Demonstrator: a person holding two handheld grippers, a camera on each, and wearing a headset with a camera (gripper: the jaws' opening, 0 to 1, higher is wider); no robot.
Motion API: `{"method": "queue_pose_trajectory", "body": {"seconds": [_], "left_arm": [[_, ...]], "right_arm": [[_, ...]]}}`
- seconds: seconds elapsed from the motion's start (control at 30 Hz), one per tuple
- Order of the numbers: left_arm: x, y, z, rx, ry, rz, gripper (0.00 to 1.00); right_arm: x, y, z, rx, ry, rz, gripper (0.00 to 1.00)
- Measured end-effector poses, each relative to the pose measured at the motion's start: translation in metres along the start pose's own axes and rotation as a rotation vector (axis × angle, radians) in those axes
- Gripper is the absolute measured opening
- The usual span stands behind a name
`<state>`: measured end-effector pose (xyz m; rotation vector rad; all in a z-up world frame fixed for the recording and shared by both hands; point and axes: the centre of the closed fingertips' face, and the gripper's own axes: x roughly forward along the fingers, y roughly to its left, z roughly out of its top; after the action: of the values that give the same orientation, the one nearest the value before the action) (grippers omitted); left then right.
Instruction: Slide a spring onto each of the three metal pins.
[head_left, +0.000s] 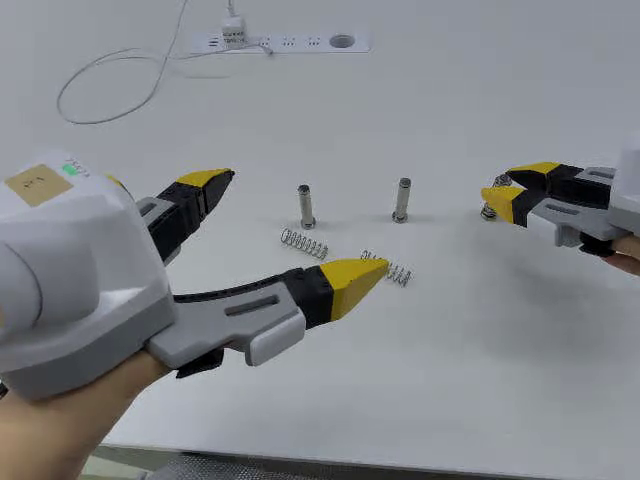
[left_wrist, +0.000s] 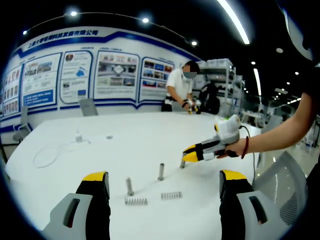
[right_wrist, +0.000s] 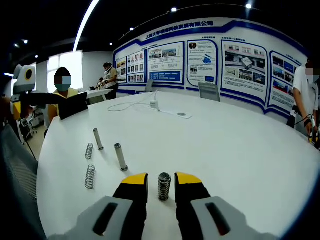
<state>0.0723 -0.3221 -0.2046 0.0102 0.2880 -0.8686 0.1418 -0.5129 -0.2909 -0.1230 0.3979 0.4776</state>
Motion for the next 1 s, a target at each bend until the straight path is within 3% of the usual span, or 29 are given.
{"method": "queue_pose_trajectory", "body": {"seconds": [0.4,0.67,1.0], "left_arm": [[0.000,-0.002,0.001,-0.005,-0.001,-0.003,0.96],[-0.003,-0.002,0.000,-0.011,0.001,-0.003,1.00],[-0.006,0.000,0.002,-0.011,-0.007,0.006,1.00]], "right_arm": [[-0.007,0.004,0.027,-0.005,-0.007,0.033,0.29],[-0.009,0.022,0.048,-0.019,-0.014,0.104,0.31],[-0.010,0.052,0.049,-0.031,0.041,0.208,0.33]]}}
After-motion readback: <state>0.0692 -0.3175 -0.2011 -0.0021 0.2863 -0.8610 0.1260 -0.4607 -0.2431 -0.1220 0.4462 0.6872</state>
